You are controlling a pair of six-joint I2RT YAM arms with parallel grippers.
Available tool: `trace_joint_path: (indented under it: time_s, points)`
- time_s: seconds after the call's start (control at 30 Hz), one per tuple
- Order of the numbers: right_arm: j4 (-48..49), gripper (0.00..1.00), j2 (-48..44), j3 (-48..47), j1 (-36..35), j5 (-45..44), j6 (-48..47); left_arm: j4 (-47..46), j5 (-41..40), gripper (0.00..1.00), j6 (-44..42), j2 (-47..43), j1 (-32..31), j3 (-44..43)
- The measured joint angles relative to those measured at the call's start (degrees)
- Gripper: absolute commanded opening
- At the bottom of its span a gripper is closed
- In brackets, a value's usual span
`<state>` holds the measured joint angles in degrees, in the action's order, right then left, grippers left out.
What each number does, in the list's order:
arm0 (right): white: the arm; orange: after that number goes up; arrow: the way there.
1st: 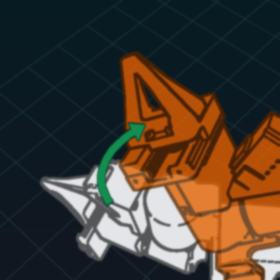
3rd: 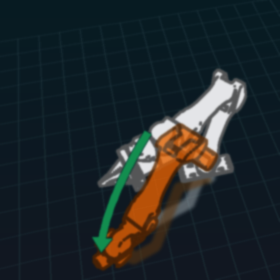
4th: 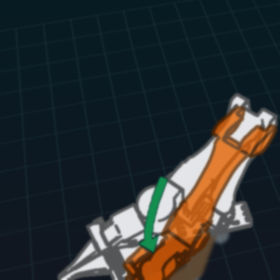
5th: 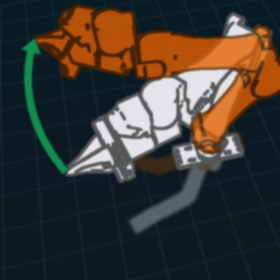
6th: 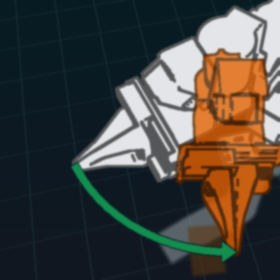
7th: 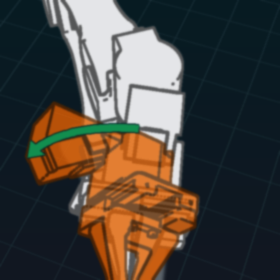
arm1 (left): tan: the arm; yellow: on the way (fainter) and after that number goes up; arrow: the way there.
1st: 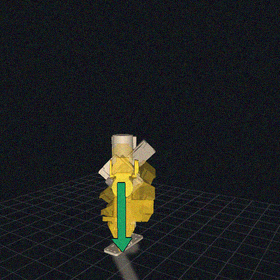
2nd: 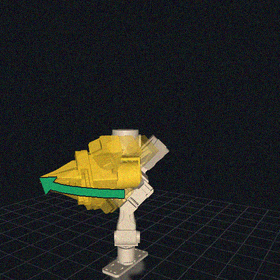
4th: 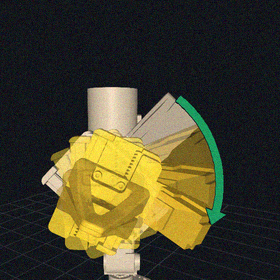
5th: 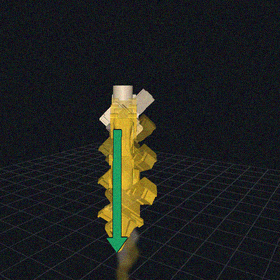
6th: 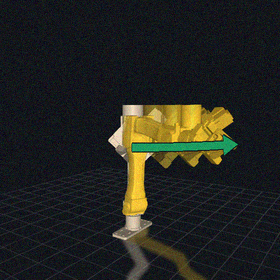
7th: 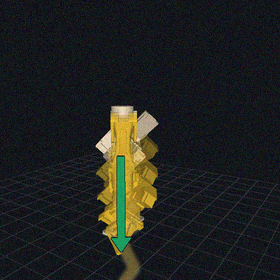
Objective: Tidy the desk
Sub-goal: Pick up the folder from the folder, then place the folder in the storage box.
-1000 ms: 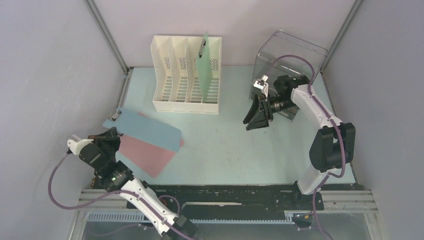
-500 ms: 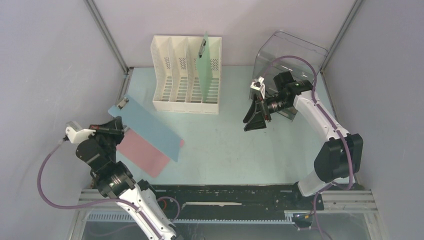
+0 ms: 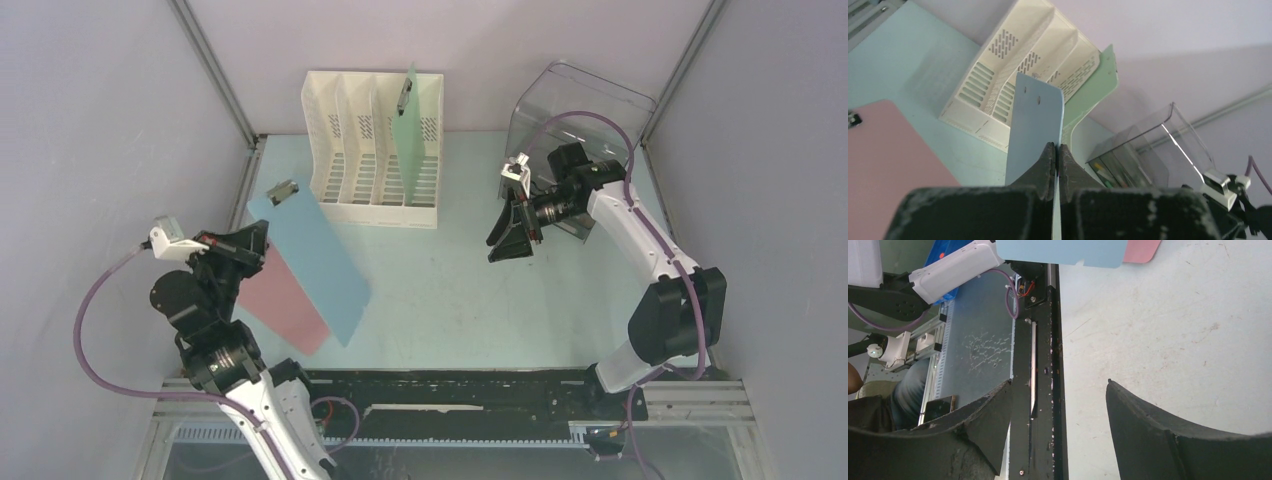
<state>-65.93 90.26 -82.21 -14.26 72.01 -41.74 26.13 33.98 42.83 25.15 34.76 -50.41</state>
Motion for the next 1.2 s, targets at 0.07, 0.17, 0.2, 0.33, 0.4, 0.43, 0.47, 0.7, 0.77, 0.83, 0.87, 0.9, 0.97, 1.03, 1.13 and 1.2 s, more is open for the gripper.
trace_joint_path:
  time_s: [0.07,0.17,0.2,0.33,0.4,0.43,0.47,0.7,0.77,0.83,0.87,0.9,0.97,1.03,1.13,1.2]
  points:
    - [-0.02,0.75,0.0,0.0,0.0,0.0,-0.09,-1.49,1.05,0.0,-0.33,0.26,-0.98,0.0]
    - [-0.04,0.75,0.0,0.0,0.0,0.0,-0.15,-3.76,2.16,0.0,-0.44,0.48,-2.49,0.0]
    - [-0.07,0.75,0.0,0.0,0.0,0.0,-0.17,-4.48,2.32,0.0,-0.42,0.55,-2.99,0.0]
    - [-0.09,0.75,0.04,0.0,-0.02,0.0,-0.31,-6.45,2.01,0.0,-0.46,1.51,-5.66,0.04]
    - [-0.11,0.75,0.17,0.0,-0.11,0.02,-0.31,-7.21,1.11,0.0,-0.68,2.67,-7.96,0.04]
    - [-0.11,0.75,0.28,0.0,-0.17,0.02,-0.31,-7.58,0.68,0.0,-0.87,3.28,-9.22,0.04]
    - [-0.13,0.75,0.46,0.0,-0.31,0.02,-0.31,-7.89,-0.28,0.0,-1.01,4.13,-10.97,0.04]
    - [-0.11,0.76,2.25,0.0,-1.07,0.07,-0.33,-9.16,-5.95,0.0,-2.4,9.33,-22.36,0.04]
    - [-0.13,0.76,2.82,0.0,-1.16,0.07,-0.33,-9.31,-7.3,0.0,-2.84,10.78,-24.65,0.04]
    - [-0.11,0.76,3.13,0.0,-1.16,0.07,-0.33,-9.33,-8.81,0.0,-3.3,12.26,-26.93,0.04]
    - [-0.11,0.75,3.21,0.0,-1.16,0.07,-0.33,-9.33,-9.46,0.0,-3.56,13.0,-27.85,0.02]
    - [-0.11,0.76,3.26,0.0,-1.16,0.07,-0.33,-9.29,-9.94,0.0,-3.85,13.75,-28.7,-0.04]
    - [-0.11,0.76,3.26,0.0,-1.16,0.07,-0.35,-9.11,-11.06,0.0,-4.46,15.5,-29.94,-0.79]
    - [-0.11,0.76,3.26,0.0,-1.16,0.07,-0.35,-8.81,-11.89,0.0,-5.01,17.31,-30.45,-2.03]
    - [-0.11,0.76,3.28,0.0,-1.16,0.07,-0.35,-8.59,-13.11,0.0,-5.88,19.28,-30.51,-5.16]
    - [-0.11,0.76,3.28,0.0,-1.16,0.07,-0.37,-8.5,-13.53,0.0,-6.36,20.37,-30.51,-7.72]
